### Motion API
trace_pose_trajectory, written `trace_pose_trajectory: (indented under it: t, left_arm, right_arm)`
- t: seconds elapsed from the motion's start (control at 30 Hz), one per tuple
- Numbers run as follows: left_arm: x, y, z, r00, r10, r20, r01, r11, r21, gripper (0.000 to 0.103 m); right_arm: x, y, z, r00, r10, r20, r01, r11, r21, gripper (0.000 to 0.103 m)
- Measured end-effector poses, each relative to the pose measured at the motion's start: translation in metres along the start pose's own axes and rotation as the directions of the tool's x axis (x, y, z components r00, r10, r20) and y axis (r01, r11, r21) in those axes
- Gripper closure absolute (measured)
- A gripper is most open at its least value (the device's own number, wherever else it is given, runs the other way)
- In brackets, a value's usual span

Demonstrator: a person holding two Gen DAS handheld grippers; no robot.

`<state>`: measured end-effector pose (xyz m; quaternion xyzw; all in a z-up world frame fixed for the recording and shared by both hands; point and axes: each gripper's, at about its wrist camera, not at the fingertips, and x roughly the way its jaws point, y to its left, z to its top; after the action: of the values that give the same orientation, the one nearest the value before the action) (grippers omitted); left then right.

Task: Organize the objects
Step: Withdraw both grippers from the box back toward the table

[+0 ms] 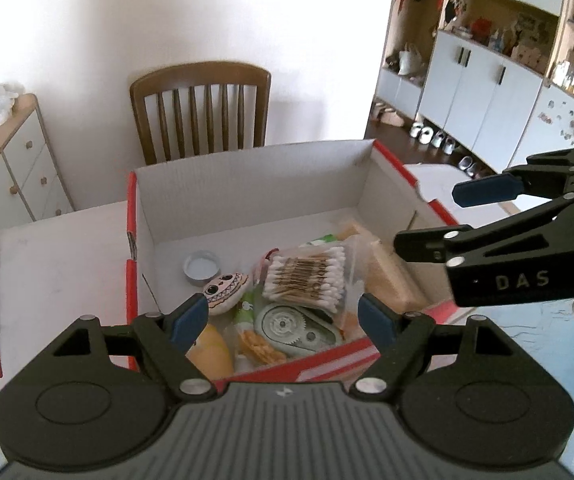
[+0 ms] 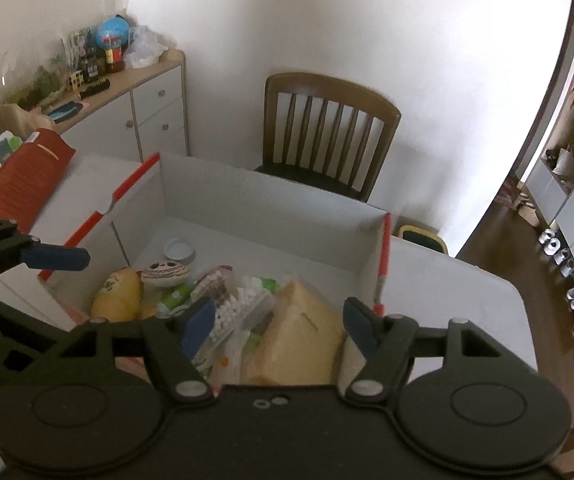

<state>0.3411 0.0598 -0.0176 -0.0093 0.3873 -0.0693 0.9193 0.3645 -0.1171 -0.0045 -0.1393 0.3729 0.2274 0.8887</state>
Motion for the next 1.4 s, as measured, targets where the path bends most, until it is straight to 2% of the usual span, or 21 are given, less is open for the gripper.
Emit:
trace_pose_trajectory:
  t: [0.5,0.63,0.73,0.97,1.0,1.1,1.17,1.3,1.4]
  left_arm:
    - [-0.067,-0.023,-0.040,0.995,-0.087,0.052,0.084,0.995,0.053,0.021]
    - [-0.077,-0.028,-0.057,0.994,-0.100,0.043,0.097,0.993,0.074,0.021]
    - [-0.082,-0.031,-0.074,0.994,-0.106,0.031,0.103,0.991,0.081,0.021]
    - [-0.090,-0.029,-0.105,0.993,-0.116,-0.003,0.116,0.992,0.049,0.021]
    - [-0.089,-0.028,-0.109,0.993,-0.116,-0.012,0.117,0.992,0.041,0.017]
    - [-0.086,-0.026,-0.122,0.993,-0.115,-0.038,0.116,0.993,0.023,0.016]
    - [-0.084,-0.026,-0.130,0.992,-0.116,-0.053,0.117,0.993,0.015,0.016]
    - [-0.079,-0.029,-0.143,0.988,-0.134,-0.076,0.134,0.991,-0.004,0.001]
    - [-0.076,-0.032,-0.148,0.988,-0.135,-0.080,0.135,0.991,-0.009,0.001]
  right_arm:
    - [-0.074,0.008,-0.054,0.999,0.030,0.044,-0.031,0.999,0.017,0.029]
    - [-0.084,0.018,-0.073,0.998,0.053,0.046,-0.053,0.998,0.012,0.027]
    - [-0.091,0.026,-0.088,0.996,0.078,0.046,-0.078,0.997,-0.005,0.023]
    - [-0.102,0.045,-0.126,0.991,0.128,0.040,-0.127,0.991,-0.040,0.016]
    - [-0.102,0.047,-0.130,0.990,0.137,0.034,-0.136,0.990,-0.040,0.015]
    - [-0.101,0.053,-0.143,0.987,0.160,0.017,-0.159,0.986,-0.041,0.008]
    - [-0.098,0.058,-0.151,0.986,0.165,0.009,-0.164,0.985,-0.055,0.008]
    - [-0.092,0.071,-0.167,0.989,0.151,-0.005,-0.150,0.982,-0.110,0.008]
    - [-0.087,0.079,-0.176,0.989,0.150,-0.016,-0.151,0.977,-0.149,0.008]
